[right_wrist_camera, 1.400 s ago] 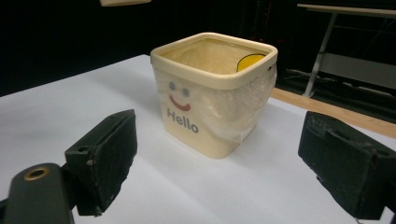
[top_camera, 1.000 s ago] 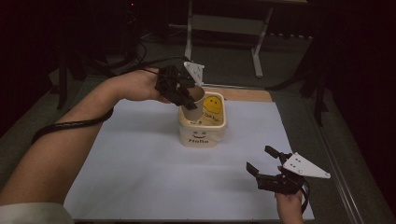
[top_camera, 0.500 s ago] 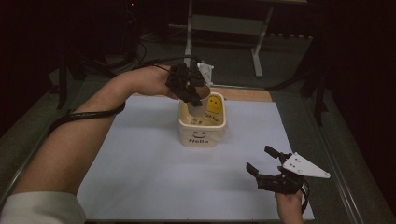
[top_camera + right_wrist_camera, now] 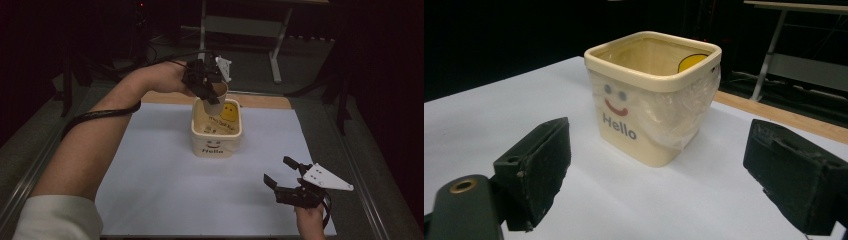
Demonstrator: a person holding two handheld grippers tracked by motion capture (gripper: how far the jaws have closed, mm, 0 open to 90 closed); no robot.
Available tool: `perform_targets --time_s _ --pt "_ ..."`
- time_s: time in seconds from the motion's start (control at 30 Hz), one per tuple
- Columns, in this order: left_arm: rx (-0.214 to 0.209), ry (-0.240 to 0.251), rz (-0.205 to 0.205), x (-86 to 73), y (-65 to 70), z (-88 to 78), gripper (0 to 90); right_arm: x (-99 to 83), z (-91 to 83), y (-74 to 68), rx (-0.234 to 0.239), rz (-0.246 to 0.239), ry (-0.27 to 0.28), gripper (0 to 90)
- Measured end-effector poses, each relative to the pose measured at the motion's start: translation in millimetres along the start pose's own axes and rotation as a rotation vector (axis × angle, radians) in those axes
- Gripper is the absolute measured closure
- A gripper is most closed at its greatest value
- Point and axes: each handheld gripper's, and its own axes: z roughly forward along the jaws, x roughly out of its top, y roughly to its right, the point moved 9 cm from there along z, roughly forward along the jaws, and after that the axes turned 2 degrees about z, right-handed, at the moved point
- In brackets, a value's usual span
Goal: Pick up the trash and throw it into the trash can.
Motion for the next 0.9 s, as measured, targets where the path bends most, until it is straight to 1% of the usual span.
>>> perform_targets --time_s 0.13,0.17,0.2,0.27,0.3,0.33,0.37,0.4,0.43,0.47,0.53,0.6,0.63,0.67,0.73,0.83,0.87,0.9 --pt "0.006 -0.004 0.002 2.3 -5.3 0.3 86.9 0.2 -0.7 -0.3 0.000 0.000 0.000 11.6" --pt "0.011 0.012 0.003 4.6 -6.6 -0.7 86.9 0.2 -0.7 0.0 0.000 0.002 0.002 11.6" --pt "0.016 0.014 0.002 5.8 -7.9 -1.6 86.9 0.1 -0.6 0.5 0.000 0.003 0.002 11.6" --pt "0.030 0.013 0.013 7.7 -10.8 -2.3 86.8 -0.3 -0.4 0.7 0.001 0.004 0.000 11.6" --pt "0.034 0.003 0.019 7.9 -12.3 -2.4 86.6 -0.2 -0.4 0.6 0.002 0.003 0.000 11.6" --pt "0.033 0.004 0.016 8.7 -13.2 -1.8 85.9 -0.1 -0.4 0.4 0.003 0.001 0.001 11.6" --pt "0.032 0.013 0.005 9.8 -14.4 -1.7 84.4 0.1 -0.5 0.0 0.004 0.001 0.000 11.6" --pt "0.030 0.016 -0.006 10.4 -15.4 -1.9 77.6 0.2 -0.6 -0.2 0.004 0.002 0.000 11.6" --pt "0.036 0.019 -0.027 11.0 -17.1 -2.0 74.8 0.3 -0.7 -0.3 0.005 0.002 0.001 11.6" --pt "0.041 0.021 -0.040 11.3 -18.2 -2.3 68.5 0.3 -0.9 -0.3 0.005 0.002 0.000 11.6" --pt "0.024 0.030 -0.080 11.4 -18.2 -3.4 66.1 0.3 -0.8 0.4 0.005 0.002 0.002 11.6" --pt "0.019 0.026 -0.096 9.8 -16.4 -3.2 60.5 0.2 -0.9 0.3 0.006 0.006 0.000 11.6" --pt "0.019 0.026 -0.096 9.8 -16.4 -3.2 60.5 0.2 -0.9 0.3 0.006 0.006 0.000 11.6" --pt "0.009 0.030 -0.102 8.1 -13.7 -3.4 60.5 0.3 -0.9 0.1 0.008 0.005 0.000 11.6" --pt "0.006 0.039 -0.117 7.1 -11.0 -3.7 56.3 0.4 -0.6 -0.2 0.009 0.004 -0.001 11.6" --pt "0.005 0.032 -0.110 3.4 -8.0 -5.4 53.8 0.3 -0.1 -0.9 0.010 0.004 -0.003 11.6" --pt "0.016 0.028 -0.114 2.0 -7.4 -5.7 51.1 0.3 -0.1 -1.2 0.009 0.004 -0.003 11.6" --pt "0.008 0.029 -0.120 0.8 -5.7 -6.4 49.8 0.4 -0.1 -1.3 0.009 0.003 -0.004 11.6"
